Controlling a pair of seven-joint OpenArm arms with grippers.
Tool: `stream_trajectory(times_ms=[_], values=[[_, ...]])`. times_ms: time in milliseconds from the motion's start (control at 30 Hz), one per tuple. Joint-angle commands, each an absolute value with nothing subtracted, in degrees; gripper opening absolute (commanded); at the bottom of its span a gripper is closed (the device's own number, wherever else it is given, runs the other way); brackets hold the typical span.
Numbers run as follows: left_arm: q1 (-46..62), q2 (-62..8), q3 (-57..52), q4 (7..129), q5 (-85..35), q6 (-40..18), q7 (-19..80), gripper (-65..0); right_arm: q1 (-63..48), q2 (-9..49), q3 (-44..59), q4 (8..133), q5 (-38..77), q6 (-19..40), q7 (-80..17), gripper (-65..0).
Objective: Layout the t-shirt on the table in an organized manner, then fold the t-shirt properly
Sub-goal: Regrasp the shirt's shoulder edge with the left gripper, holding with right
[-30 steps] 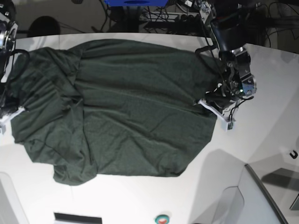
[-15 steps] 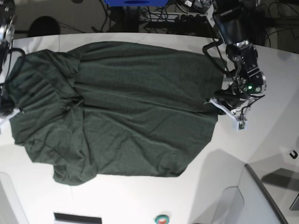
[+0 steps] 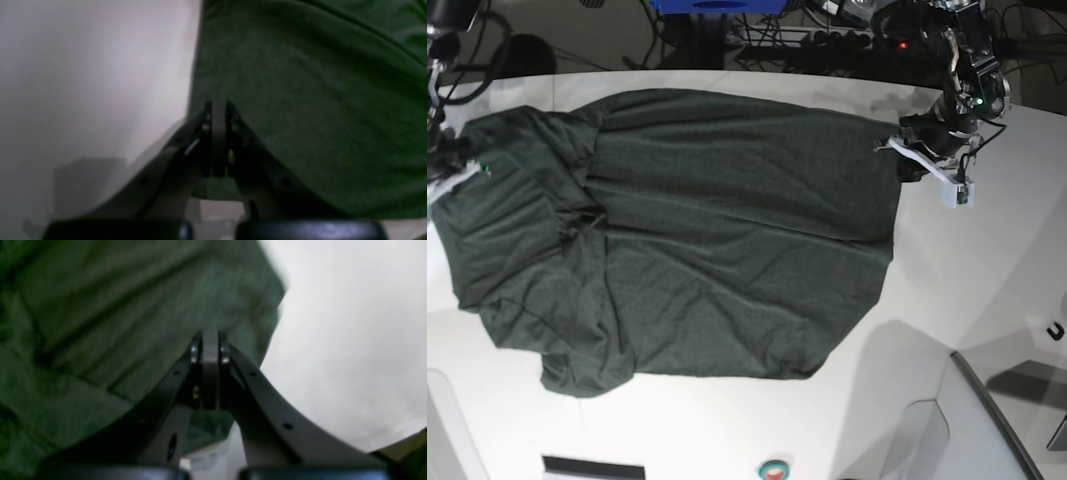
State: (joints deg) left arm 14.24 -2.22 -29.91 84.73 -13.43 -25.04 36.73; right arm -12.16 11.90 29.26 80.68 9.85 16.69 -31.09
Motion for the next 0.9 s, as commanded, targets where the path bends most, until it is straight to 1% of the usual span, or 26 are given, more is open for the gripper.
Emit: stream_trajectory(times_ms=[0, 33, 67, 267, 367, 533, 867], values=[[14.0, -2.9, -30.1, 84.8, -14.2, -25.3, 35.7, -65.0, -12.4, 12.4, 29.7, 81.8, 9.8, 16.6, -29.9, -59.1], [14.1, -3.6, -30.0, 84.3, -14.3, -25.3, 35.7, -65.0, -12.9, 11.9, 29.7, 81.7, 9.8, 16.6, -29.7, -57.6], [14.1, -3.9, -30.0, 83.9, -14.3, -25.3, 35.7, -65.0, -13.0, 11.6, 29.7, 81.5, 9.8, 16.6, -29.7, -57.5], [14.2, -4.3, -30.0, 83.4, -14.3, -25.3, 35.7, -65.0, -9.4, 12.2, 29.6, 72.3, 9.5, 16.6, -29.8, -57.5], [14.2, -5.1, -29.8, 80.4, -14.2, -25.3, 35.7, -65.0, -9.3, 12.9, 29.6, 69.8, 9.5, 16.6, -29.8, -58.2], [14.5, -5.1, -29.9, 77.9, -14.2, -25.3, 35.7, -65.0, -11.2, 13.1, 29.6, 69.5, 9.5, 16.6, -29.8, -62.7], [18.3, -5.1, -29.9, 80.4, -14.5, -25.3, 35.6, -65.0, -12.7, 13.2, 29.6, 69.9, 9.7, 16.6, -29.7, -62.7]])
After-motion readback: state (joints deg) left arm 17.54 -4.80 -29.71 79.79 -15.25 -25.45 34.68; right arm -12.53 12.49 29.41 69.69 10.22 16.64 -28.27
